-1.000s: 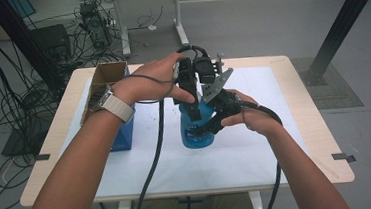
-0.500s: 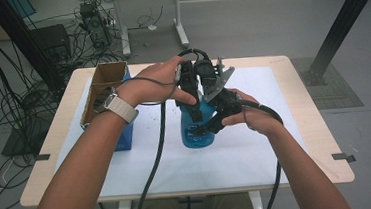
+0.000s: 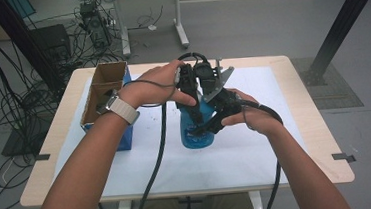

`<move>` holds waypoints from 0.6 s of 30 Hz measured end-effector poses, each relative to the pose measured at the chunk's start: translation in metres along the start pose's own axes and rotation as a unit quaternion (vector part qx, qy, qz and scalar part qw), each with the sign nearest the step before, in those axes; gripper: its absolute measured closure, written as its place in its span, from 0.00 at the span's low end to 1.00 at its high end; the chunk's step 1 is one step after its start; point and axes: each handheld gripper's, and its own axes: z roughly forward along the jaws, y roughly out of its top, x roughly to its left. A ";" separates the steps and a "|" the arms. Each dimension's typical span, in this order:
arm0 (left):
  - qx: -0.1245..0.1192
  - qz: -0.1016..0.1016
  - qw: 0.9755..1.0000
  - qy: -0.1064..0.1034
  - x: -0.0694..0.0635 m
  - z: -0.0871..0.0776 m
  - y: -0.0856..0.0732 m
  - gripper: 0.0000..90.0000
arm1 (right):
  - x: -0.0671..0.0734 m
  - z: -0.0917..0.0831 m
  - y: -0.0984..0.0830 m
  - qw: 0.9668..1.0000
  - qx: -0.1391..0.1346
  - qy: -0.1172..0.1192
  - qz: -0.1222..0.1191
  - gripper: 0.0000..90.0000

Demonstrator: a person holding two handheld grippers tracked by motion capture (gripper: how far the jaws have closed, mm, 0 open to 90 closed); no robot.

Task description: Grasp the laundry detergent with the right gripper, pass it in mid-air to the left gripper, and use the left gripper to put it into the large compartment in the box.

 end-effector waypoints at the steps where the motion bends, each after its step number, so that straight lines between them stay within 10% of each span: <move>1: 0.000 0.001 1.000 -0.002 0.000 0.000 0.000 0.25 | 0.000 0.000 0.000 1.000 0.000 0.001 0.002 0.48; 18: -0.004 0.004 1.000 -0.014 -0.002 0.003 -0.003 0.41 | 0.001 0.002 0.001 1.000 -0.001 -0.002 -0.002 0.48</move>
